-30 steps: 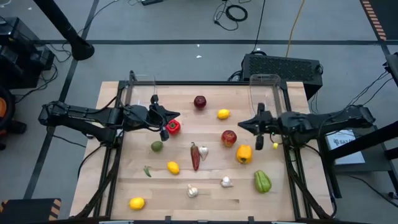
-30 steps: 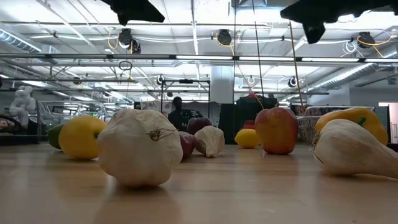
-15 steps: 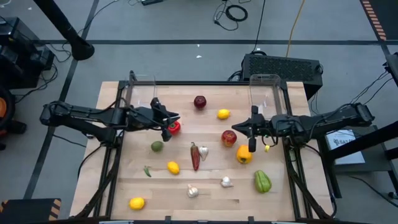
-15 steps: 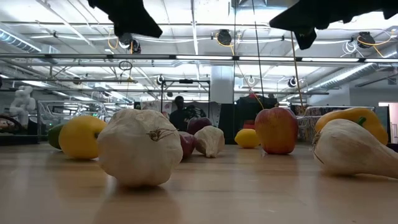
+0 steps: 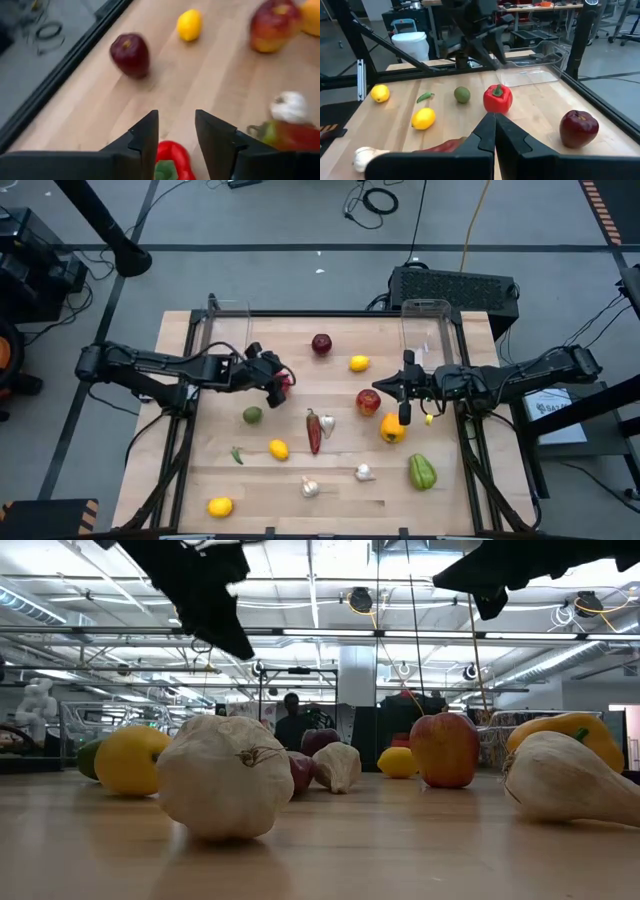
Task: Sort produce into baskets
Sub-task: Put the red bell pepper into the left transparent bin
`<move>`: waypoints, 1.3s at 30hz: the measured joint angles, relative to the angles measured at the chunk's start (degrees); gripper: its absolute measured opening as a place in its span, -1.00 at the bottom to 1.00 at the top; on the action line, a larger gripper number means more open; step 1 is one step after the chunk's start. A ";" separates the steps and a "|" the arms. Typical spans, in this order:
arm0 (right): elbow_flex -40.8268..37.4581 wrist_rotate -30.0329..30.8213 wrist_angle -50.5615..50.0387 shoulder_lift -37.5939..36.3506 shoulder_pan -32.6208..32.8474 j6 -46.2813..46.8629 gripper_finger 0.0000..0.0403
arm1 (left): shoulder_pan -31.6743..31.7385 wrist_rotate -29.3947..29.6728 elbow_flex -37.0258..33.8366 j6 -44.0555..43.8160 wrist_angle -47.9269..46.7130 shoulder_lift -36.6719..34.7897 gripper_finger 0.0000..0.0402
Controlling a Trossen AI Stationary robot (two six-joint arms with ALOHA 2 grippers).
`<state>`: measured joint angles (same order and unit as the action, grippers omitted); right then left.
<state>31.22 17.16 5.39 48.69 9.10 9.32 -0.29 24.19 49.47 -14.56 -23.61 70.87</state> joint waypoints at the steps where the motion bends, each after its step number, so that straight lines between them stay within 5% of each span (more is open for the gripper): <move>1: 0.00 0.67 -0.02 0.00 0.00 0.00 -1.00 | 0.47 0.16 0.00 -1.57 -0.31 0.35 -0.27; 16: 0.00 2.50 -0.10 0.00 -0.11 -1.21 -1.00 | -0.59 4.77 -0.02 -21.76 -2.57 5.52 -0.17; 28: 0.00 2.50 -0.22 0.00 -0.11 0.60 -1.00 | -0.59 9.07 -0.02 -25.63 -3.72 8.31 -0.16; 39: 0.00 2.49 -0.92 0.00 -0.11 2.46 -1.00 | -4.26 12.42 -0.04 -32.21 -6.47 8.31 0.26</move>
<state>31.22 19.65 4.47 48.69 8.99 11.78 -4.55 36.61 49.43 -46.77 -30.08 79.18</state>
